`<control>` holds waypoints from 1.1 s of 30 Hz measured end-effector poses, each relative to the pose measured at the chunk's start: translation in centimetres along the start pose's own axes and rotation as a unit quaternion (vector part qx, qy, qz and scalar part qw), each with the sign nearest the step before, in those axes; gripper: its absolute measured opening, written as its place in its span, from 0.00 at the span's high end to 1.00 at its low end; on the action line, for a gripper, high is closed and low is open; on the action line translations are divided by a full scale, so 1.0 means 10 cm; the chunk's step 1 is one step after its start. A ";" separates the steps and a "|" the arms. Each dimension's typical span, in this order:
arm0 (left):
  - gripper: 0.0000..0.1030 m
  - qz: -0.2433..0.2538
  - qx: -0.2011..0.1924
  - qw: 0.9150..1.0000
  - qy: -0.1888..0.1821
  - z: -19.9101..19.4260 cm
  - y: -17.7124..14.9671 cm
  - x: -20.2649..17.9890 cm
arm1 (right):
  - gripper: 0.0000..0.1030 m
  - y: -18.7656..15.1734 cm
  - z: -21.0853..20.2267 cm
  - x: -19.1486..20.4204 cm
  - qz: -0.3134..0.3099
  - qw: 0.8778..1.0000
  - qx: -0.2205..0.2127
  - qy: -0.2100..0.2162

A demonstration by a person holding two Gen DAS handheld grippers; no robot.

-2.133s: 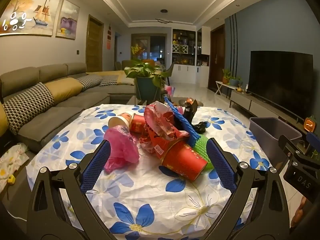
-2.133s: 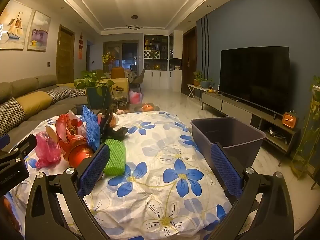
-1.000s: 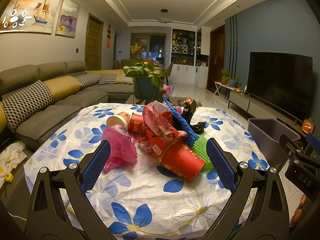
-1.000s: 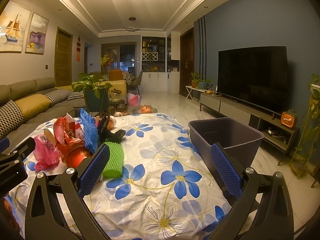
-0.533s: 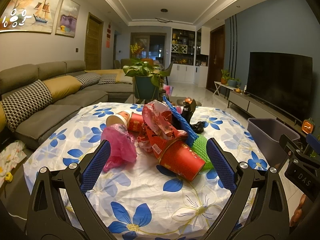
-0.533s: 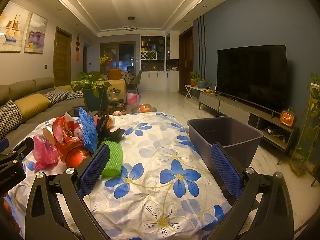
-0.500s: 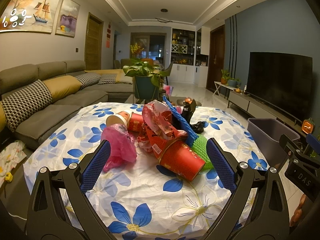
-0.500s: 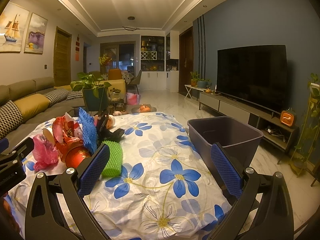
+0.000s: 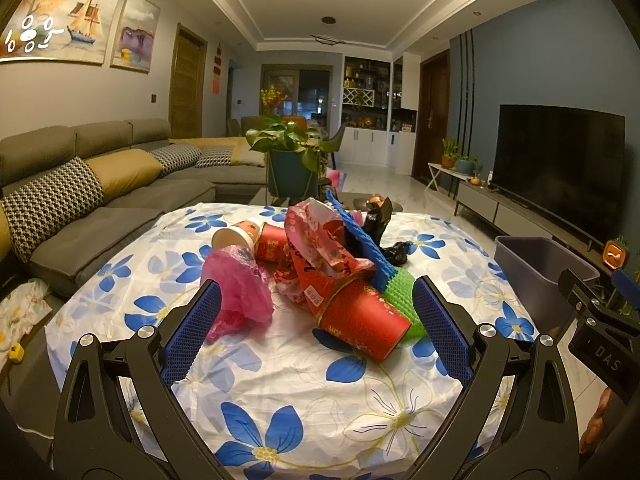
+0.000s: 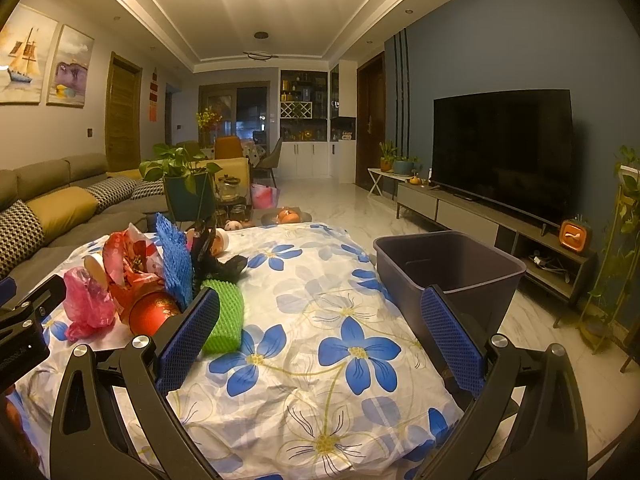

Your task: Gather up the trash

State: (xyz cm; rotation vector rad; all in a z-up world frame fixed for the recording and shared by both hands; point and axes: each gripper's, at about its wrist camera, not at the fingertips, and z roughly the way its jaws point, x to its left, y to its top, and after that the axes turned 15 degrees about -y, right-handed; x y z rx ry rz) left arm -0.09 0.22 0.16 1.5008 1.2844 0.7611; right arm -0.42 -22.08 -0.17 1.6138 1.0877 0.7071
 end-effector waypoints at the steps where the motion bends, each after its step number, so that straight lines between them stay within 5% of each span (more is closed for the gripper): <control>1: 0.08 -0.001 0.000 1.000 0.000 0.00 -0.01 0.00 | 0.05 0.00 0.00 0.00 0.000 1.000 0.000 0.000; 33: 0.08 -0.012 0.005 1.000 0.000 0.06 -0.06 0.10 | 0.05 -0.04 0.05 0.03 0.004 1.000 0.005 0.006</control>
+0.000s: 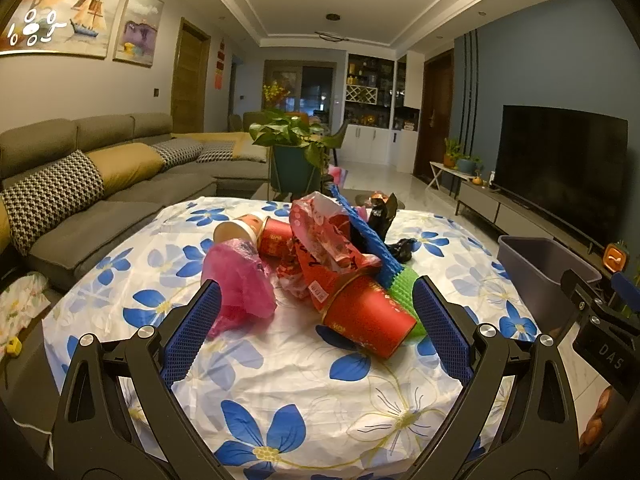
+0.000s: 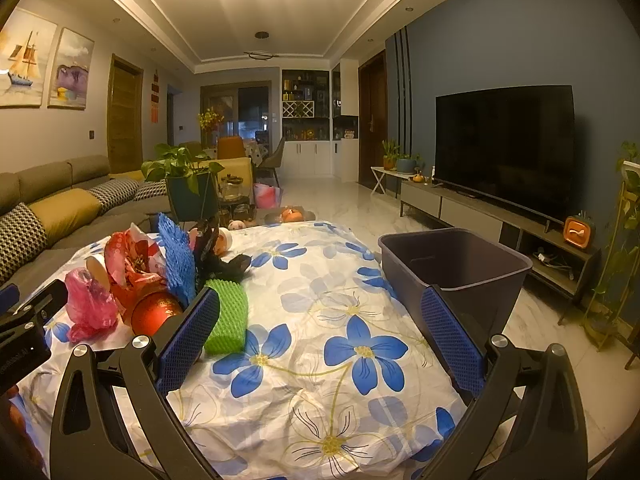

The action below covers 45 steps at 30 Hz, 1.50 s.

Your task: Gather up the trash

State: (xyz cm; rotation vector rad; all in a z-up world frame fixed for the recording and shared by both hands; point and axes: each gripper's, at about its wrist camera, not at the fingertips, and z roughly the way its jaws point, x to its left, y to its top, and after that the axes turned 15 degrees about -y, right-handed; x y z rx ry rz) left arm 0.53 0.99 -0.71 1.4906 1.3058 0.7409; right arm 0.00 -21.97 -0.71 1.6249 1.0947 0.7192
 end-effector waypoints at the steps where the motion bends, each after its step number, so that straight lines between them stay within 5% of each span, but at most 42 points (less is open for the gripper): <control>1: 0.08 -0.001 0.000 1.000 0.001 0.01 0.00 0.01 | 0.05 0.00 0.01 0.01 0.000 1.000 0.001 0.001; 37: 0.08 -0.048 -0.003 0.997 0.062 0.42 -0.19 0.89 | 0.05 -0.24 0.56 0.83 -0.049 0.993 0.038 0.100; 45: 0.13 -0.062 0.004 0.997 0.051 0.79 -0.09 1.13 | 0.16 -0.23 0.75 0.95 -0.047 0.991 0.047 0.113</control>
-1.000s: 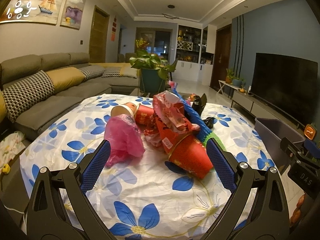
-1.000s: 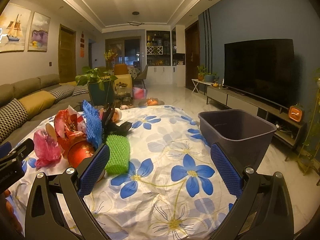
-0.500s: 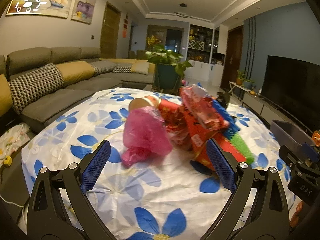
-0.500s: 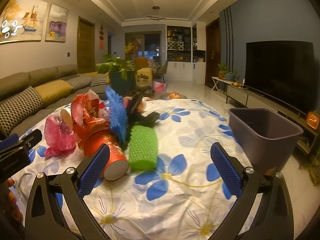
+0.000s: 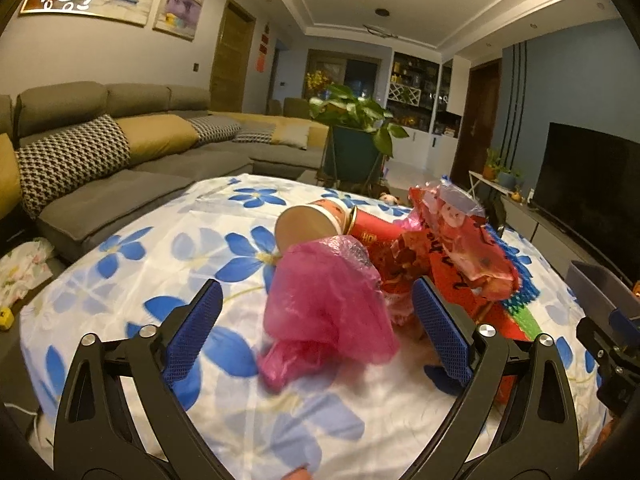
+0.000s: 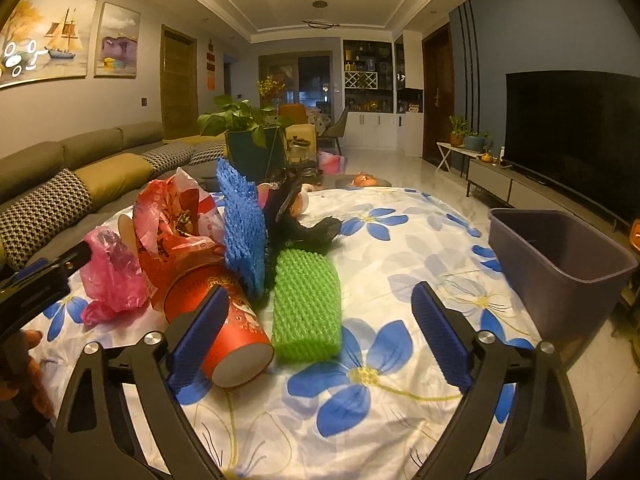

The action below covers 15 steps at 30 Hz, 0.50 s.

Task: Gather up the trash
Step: 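Grasp the pink plastic bag with the left tool while the right tool grasps the green foam net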

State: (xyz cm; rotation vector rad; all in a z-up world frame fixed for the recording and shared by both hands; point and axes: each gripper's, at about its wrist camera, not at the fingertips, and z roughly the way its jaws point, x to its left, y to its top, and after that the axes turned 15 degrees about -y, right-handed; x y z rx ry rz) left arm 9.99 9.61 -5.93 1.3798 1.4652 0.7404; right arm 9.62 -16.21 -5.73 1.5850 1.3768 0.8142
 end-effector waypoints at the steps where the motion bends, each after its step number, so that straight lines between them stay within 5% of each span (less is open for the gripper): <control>1: 0.16 0.004 0.005 1.000 0.004 0.06 0.00 0.00 | 0.20 0.00 0.02 0.01 -0.002 1.000 0.000 -0.001; 8: 0.49 -0.004 0.035 0.999 -0.014 0.28 -0.10 0.05 | 0.33 -0.07 0.30 -0.07 -0.003 1.000 0.030 0.003; 11: 0.69 -0.004 0.039 0.999 -0.016 0.31 -0.13 0.06 | 0.39 -0.12 0.43 -0.07 -0.004 0.999 0.045 0.008; 13: 0.91 -0.006 0.039 0.999 -0.019 0.31 -0.15 0.06 | 0.42 -0.15 0.53 -0.06 -0.006 0.998 0.057 0.015; 15: 0.92 -0.011 0.035 0.999 -0.023 0.27 -0.16 0.06 | 0.45 -0.18 0.62 -0.04 -0.010 0.997 0.071 0.021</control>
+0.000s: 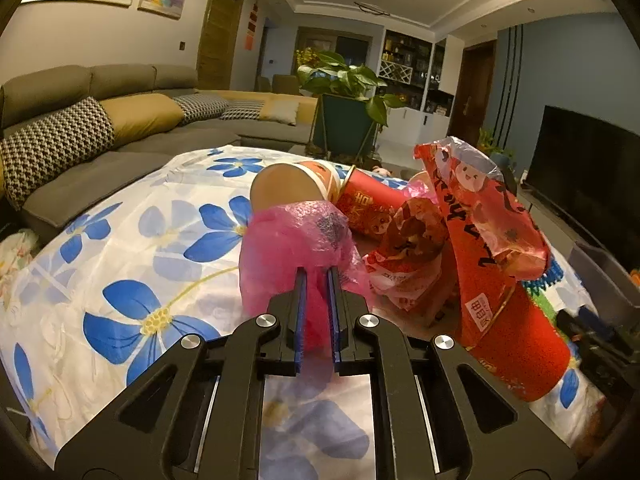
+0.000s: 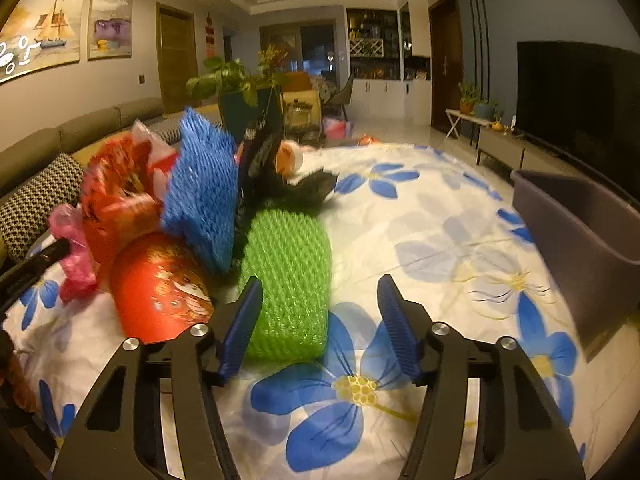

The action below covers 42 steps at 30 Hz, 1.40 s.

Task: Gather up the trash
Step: 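Grasp the pink plastic bag with the left tool while the right tool grasps the green foam net, then carry the pink bag and green net to the grey bin and release both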

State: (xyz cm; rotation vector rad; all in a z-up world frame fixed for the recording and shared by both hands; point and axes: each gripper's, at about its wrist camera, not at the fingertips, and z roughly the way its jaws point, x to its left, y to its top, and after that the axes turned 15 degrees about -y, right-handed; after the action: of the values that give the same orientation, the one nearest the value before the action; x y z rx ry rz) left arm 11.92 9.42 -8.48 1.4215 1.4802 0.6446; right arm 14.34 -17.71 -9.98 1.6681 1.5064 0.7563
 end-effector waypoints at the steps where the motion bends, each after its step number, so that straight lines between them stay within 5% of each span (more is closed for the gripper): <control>1: 0.94 -0.003 -0.003 1.000 -0.005 -0.03 0.00 0.00 | 0.48 -0.01 0.03 0.01 -0.001 1.000 0.007 0.004; 13: 0.98 -0.013 -0.052 0.998 -0.022 -0.50 0.03 -0.06 | 0.84 -0.09 0.17 0.01 -0.005 0.998 0.035 0.058; 27: 0.98 0.013 -0.102 0.993 -0.057 -0.93 0.18 -0.43 | 0.87 0.04 -0.50 -0.46 0.031 0.998 -0.051 0.007; 42: 0.98 0.082 -0.098 0.974 -0.188 -0.74 0.37 -1.42 | 0.87 0.19 -0.90 -1.05 0.069 0.989 -0.120 -0.054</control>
State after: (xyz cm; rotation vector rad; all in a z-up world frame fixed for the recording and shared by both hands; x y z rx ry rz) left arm 5.26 -1.77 1.59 1.4286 0.9841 0.5671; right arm 6.59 -26.89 -2.88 1.6151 1.1851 0.8695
